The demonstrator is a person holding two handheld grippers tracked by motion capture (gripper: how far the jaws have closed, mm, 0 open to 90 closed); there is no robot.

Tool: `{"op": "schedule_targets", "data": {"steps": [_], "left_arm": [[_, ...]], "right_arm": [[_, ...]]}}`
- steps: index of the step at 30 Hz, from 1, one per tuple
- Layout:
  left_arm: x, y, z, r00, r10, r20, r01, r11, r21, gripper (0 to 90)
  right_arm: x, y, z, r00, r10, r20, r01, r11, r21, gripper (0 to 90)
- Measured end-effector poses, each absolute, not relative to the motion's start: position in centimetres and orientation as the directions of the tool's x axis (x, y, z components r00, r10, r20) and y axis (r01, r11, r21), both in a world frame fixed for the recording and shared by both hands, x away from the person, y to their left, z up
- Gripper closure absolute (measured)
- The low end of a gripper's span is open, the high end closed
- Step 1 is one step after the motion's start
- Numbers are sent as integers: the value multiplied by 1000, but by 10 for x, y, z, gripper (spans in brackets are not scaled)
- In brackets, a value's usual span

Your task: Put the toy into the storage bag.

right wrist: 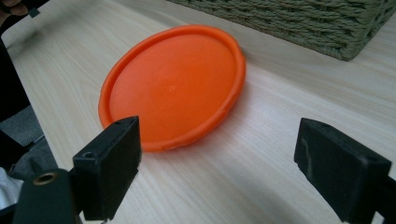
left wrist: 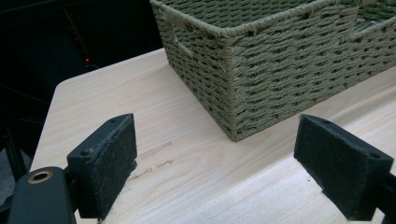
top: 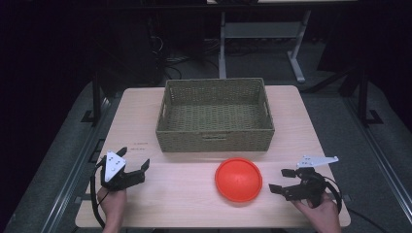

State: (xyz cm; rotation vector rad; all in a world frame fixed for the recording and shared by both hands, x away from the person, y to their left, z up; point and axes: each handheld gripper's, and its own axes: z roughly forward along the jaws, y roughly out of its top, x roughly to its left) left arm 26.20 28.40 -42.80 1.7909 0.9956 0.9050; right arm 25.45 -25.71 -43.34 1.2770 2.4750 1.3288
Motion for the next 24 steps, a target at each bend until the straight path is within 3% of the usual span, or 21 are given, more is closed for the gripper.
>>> {"op": "schedule_targets", "data": {"steps": [13,24], "left_arm": [[264,283,-428,407,896,180,268,-305,914,127],[264,281,-428,404,894,193,258,-314,914,127]], "right_arm": [[270,-242,-430,-665,678,314,651,321,688,155],[293,-216,-434,-672,676,301,661,365,656,256]]}}
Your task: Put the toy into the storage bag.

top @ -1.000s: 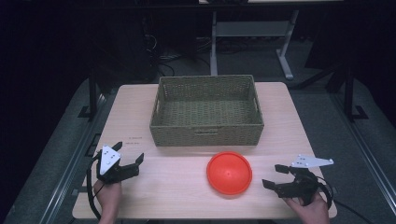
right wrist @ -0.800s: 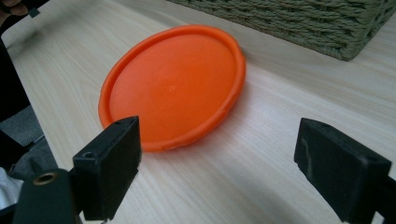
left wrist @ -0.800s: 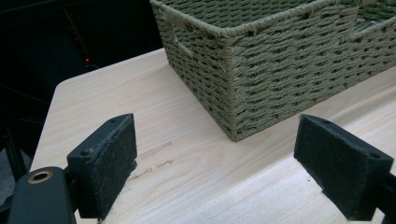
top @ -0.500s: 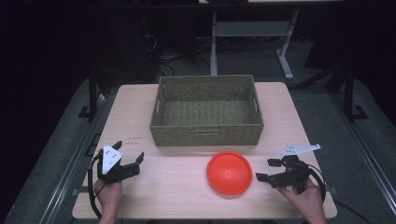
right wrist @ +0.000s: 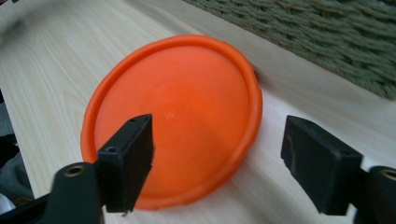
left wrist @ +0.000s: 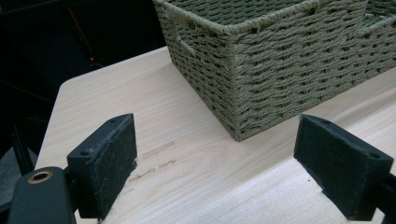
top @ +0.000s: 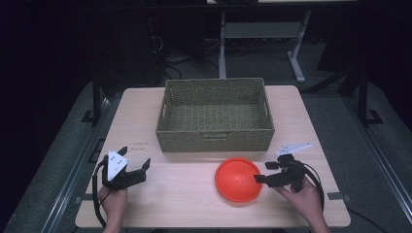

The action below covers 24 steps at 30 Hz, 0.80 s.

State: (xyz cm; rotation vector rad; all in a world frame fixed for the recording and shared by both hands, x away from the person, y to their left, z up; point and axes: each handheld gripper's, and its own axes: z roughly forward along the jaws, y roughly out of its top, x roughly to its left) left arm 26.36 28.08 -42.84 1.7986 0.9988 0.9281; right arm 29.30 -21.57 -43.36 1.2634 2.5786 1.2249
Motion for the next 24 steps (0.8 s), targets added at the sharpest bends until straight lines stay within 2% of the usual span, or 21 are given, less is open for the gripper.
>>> {"op": "schedule_targets", "data": {"steps": [3,8,16,24], "left_arm": [[264,280,-428,402,894,196,254,-314,915,127],[264,281,-428,398,896,196,260,-315,913,127],[263,281,-428,387,901,199,259,-313,914,127],[263,283,-428,374,905,205,265,-316,911,127]], "right_arm": [[300,-208,-433,-675,684,275,663,401,632,277],[309,-209,-439,-661,675,328,693,382,611,370],[310,-215,-447,-634,687,355,725,368,583,431],[312,-212,-455,-639,673,371,731,384,563,528]]}}
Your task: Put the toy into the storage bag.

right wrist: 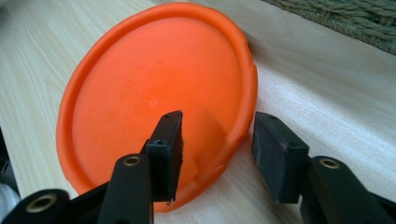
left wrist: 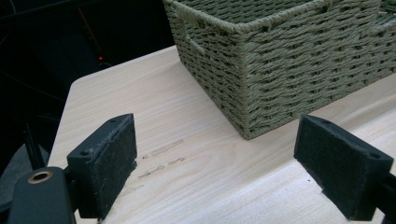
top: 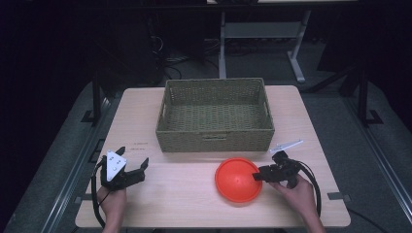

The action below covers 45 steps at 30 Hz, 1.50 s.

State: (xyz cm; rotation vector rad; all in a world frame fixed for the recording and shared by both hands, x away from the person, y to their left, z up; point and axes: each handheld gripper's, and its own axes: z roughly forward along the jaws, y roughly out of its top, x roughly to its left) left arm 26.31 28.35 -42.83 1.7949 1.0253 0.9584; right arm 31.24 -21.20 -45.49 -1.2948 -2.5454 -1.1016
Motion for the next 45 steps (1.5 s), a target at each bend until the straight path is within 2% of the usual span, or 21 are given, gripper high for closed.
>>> {"op": "schedule_targets", "data": {"steps": [4,8,15,19,22,23,34,45], "left_arm": [[263,281,-428,366,903,224,266,-333,905,127],[261,278,-427,358,891,280,249,-380,891,127],[261,276,-428,362,889,282,251,-384,889,127],[261,279,-427,357,896,264,258,-366,894,127],[262,281,-427,353,902,250,261,-351,899,127],[262,281,-427,351,902,250,262,-351,899,127],[259,270,-426,359,865,351,229,-446,865,127],[257,277,-426,342,884,319,236,-409,881,127]], "right_arm": [[313,-210,-459,-643,670,370,731,394,557,544],[313,-210,-461,-643,669,373,732,392,558,546],[313,-208,-462,-647,667,371,726,388,568,541],[314,-209,-464,-638,670,381,733,374,568,580],[313,-210,-464,-640,673,371,728,376,572,656],[313,-210,-464,-640,673,371,728,376,572,656],[309,-214,-450,-641,656,398,717,326,617,786],[298,-216,-430,-651,660,376,692,313,650,818]]}}
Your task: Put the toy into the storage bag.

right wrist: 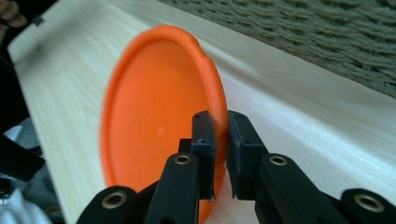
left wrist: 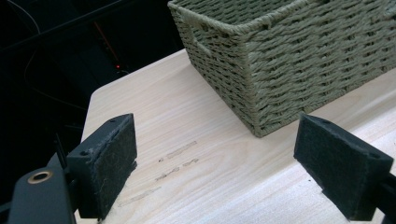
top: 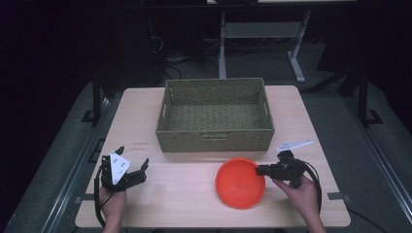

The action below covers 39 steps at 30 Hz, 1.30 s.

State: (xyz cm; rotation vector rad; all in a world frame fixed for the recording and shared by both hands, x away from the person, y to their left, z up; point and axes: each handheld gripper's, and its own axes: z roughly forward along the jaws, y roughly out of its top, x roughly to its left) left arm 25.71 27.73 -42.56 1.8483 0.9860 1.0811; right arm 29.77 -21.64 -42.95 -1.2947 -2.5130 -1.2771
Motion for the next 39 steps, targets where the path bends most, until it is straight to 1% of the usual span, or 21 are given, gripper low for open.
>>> {"op": "schedule_targets", "data": {"steps": [6,8,12,19,29,39], "left_arm": [[258,278,-426,341,889,304,240,-395,887,127],[257,277,-426,339,886,317,237,-407,882,127],[256,278,-426,333,885,325,234,-412,881,127],[256,280,-426,328,891,315,238,-401,885,127],[256,281,-426,321,899,299,235,-381,894,127],[254,283,-426,322,902,288,242,-373,896,127]], "right_arm": [[292,-211,-413,-677,643,358,668,332,666,819],[291,-209,-406,-686,641,345,660,347,667,819],[287,-204,-391,-699,654,289,631,374,680,819],[285,-202,-366,-718,654,239,598,404,692,819],[293,-201,-338,-723,664,191,588,446,675,820],[303,-199,-314,-718,676,168,590,462,662,820]]}}
